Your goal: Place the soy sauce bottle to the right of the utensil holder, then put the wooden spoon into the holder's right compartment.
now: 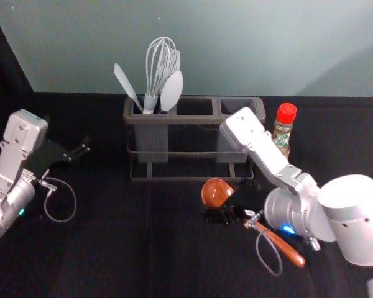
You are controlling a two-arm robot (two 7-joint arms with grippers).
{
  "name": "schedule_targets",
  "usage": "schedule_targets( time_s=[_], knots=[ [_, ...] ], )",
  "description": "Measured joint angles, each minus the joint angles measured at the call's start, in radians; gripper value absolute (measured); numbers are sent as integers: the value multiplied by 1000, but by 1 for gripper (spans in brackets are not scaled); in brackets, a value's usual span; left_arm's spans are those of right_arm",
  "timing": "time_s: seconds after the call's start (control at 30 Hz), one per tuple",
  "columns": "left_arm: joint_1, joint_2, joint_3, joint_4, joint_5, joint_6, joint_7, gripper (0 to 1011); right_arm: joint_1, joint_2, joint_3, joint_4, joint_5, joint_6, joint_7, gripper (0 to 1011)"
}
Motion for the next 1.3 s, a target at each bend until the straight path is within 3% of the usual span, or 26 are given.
schedule_targets(
  time_s=[0.23, 0.4, 0.67, 0.9, 1.3],
  knots=[
    [0, 0, 0, 0, 0, 0, 0, 1011, -81, 21, 54, -102, 41, -68, -2, 838],
    [0, 0, 0, 0, 0, 0, 0, 1011, -118, 28, 78, -133, 65, -120, -12, 838],
    [0, 0, 0, 0, 0, 0, 0, 1011, -212, 28, 141, -174, 140, -296, -39, 838],
    [0, 0, 0, 0, 0, 0, 0, 1011, -286, 6, 208, -180, 237, -488, -49, 838],
    [0, 0, 0, 0, 0, 0, 0, 1011, -363, -33, 275, -130, 380, -800, -42, 838]
  ],
)
